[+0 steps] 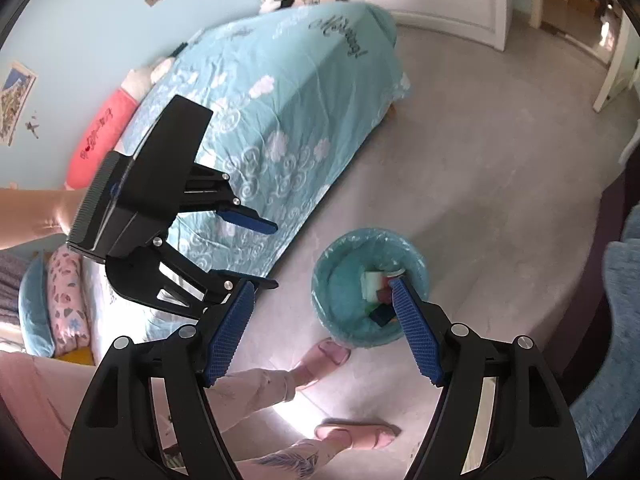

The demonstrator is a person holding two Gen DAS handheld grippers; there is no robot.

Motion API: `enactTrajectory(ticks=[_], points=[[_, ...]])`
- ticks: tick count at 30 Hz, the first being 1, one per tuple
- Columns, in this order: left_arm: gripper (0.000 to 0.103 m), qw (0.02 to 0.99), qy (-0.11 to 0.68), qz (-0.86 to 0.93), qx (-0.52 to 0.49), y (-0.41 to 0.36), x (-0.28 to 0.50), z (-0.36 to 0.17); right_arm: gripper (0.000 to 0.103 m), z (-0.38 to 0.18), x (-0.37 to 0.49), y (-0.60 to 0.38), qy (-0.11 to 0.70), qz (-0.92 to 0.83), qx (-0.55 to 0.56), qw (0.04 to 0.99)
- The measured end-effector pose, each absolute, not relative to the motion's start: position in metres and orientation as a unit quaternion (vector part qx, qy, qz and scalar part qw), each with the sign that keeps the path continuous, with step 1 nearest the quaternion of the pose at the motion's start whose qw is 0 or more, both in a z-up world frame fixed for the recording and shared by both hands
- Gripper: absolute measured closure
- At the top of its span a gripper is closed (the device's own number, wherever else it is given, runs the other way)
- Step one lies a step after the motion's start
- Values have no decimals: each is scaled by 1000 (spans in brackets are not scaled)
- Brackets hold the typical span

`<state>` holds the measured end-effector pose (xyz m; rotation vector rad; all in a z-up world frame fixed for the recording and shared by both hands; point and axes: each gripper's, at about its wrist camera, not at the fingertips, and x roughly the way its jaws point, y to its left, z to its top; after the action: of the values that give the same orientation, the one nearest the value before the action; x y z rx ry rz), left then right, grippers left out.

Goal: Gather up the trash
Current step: 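Swing both grippers back toward the blanket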

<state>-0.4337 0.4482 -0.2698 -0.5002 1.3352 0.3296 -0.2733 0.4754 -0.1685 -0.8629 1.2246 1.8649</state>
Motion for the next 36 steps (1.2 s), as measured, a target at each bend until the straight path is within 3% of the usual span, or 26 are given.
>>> enactTrajectory(ticks=[4,9,11,15,19,26,36], points=[[36,757,602,155,-203,440,-422,-238,29,-133,-256,458,465,725,-324,391],[34,782,579,139,-185,430,-400,-189,27,-81,-222,426,447,718,-290,448],[24,795,570,133,-158,421,-387,-165,26,-61,-205,413,447,710,-273,472],[23,819,551,105,-123,405,-359,-123,21,-21,-167,376,440,684,-242,530],[12,837,532,89,-92,385,-333,-87,16,18,-137,330,423,665,-210,578],[12,862,506,25,-30,335,-279,-37,15,59,-98,250,413,618,-189,642],[12,872,484,-66,33,262,-205,-7,15,78,-59,134,419,531,-173,716]])
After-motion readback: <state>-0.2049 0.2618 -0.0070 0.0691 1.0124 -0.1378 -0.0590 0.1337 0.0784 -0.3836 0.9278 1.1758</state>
